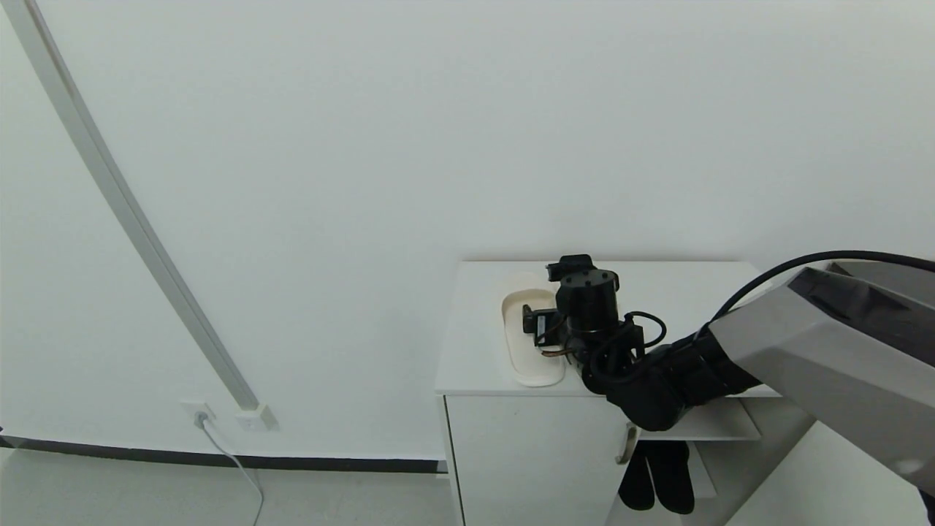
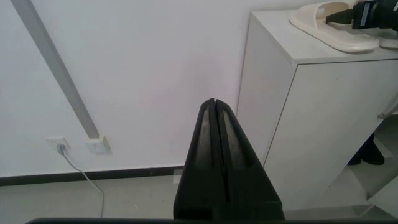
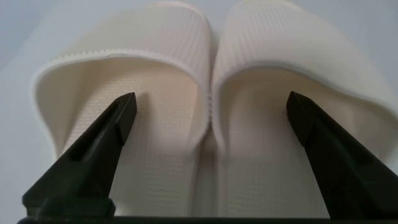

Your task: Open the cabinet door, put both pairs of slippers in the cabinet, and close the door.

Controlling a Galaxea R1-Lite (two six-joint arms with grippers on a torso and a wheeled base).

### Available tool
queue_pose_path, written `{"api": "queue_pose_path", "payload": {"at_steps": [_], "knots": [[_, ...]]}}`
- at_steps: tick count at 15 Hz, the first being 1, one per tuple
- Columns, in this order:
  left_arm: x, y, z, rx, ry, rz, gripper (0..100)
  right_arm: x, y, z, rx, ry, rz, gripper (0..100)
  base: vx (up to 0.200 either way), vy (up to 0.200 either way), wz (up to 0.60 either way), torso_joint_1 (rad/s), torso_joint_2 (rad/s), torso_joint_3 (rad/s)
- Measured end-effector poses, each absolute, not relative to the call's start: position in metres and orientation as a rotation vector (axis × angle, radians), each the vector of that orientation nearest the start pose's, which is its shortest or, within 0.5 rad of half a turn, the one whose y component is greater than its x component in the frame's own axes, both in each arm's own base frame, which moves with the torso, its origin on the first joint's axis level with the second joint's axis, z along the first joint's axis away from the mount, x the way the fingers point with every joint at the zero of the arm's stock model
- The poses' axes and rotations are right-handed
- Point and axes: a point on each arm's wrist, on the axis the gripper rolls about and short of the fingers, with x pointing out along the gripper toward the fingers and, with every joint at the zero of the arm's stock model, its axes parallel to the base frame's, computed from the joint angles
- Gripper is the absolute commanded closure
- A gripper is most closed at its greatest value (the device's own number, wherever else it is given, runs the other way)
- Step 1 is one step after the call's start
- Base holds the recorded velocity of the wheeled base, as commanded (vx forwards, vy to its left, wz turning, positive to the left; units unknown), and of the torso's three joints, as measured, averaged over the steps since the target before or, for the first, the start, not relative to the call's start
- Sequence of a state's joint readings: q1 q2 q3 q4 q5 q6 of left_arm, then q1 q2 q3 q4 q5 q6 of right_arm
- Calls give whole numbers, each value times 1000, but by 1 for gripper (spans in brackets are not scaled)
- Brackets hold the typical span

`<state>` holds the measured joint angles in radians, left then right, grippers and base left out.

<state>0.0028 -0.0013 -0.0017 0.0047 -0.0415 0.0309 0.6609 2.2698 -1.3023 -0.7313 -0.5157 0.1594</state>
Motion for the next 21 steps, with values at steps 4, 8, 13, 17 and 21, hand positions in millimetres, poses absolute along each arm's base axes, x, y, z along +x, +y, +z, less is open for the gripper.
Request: {"api": "queue_pose_path", "payload": {"at_steps": [4,8,13,17,21], "knots": [[-23,-1,75,30,1,-39,100,369,270,97,23,212,122,100,0,0,0,0,0,0],[-23,-1,75,29,1,-39,100,370,269,96,25,209,121,100,0,0,0,0,0,0],[-23,-1,75,29,1,-39,100,361,266,104,25,206,128,100,0,0,0,0,0,0],[-23,-1,75,29,1,-38,100,341,267,119,24,196,159,100,0,0,0,0,0,0],[-23,-1,75,30,1,-38,100,307,263,132,5,194,207,100,0,0,0,0,0,0]]}}
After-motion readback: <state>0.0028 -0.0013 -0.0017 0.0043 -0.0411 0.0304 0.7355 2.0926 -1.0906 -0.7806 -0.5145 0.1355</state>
